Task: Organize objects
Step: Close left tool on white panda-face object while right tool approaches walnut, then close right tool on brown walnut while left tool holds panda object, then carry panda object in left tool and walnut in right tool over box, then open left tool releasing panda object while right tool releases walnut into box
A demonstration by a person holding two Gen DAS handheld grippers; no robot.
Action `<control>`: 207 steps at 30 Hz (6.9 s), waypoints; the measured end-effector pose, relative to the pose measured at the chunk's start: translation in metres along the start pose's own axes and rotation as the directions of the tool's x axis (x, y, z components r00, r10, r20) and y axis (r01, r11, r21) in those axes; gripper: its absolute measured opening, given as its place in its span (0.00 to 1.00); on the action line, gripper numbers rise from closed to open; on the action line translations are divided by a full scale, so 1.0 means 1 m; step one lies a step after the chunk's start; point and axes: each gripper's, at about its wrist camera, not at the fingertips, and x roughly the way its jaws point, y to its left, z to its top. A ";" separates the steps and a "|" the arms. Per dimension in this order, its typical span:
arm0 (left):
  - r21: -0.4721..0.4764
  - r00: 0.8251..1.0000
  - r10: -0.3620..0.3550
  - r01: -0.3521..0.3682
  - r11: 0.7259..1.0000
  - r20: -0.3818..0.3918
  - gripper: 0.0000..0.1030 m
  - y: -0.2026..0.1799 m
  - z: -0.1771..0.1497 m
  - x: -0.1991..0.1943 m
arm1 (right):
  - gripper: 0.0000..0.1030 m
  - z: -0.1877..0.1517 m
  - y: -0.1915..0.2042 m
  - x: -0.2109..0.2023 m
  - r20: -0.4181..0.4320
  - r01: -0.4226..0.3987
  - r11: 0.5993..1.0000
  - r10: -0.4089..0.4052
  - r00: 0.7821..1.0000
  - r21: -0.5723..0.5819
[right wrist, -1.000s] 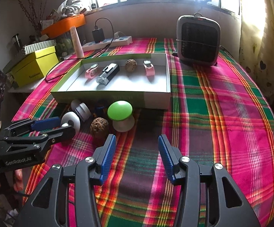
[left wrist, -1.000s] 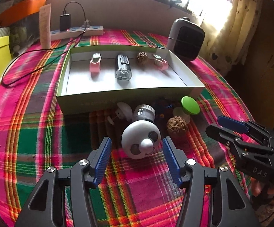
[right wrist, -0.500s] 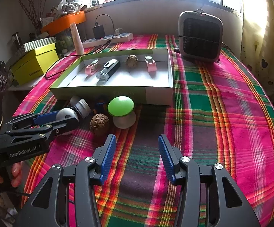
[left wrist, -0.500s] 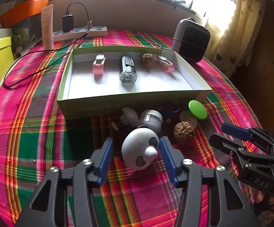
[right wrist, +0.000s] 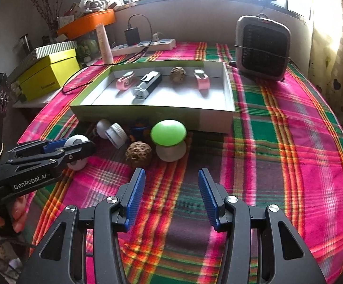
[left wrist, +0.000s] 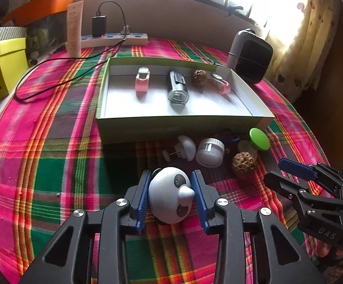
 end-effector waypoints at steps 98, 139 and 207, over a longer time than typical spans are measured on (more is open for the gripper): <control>0.039 0.996 0.069 -0.071 0.997 0.047 0.32 0.005 -0.002 -0.017 | 0.29 0.015 0.033 0.011 0.017 -0.053 0.998 0.053 0.998 -0.025; 0.027 0.992 0.057 -0.060 0.998 0.112 0.32 0.012 0.054 -0.018 | 0.29 0.067 0.024 0.014 0.055 -0.103 0.993 0.106 0.993 -0.059; 0.124 0.989 0.147 -0.147 0.981 0.015 0.32 0.022 0.100 0.059 | 0.29 0.100 0.023 0.091 -0.109 -0.102 0.993 0.096 0.989 -0.055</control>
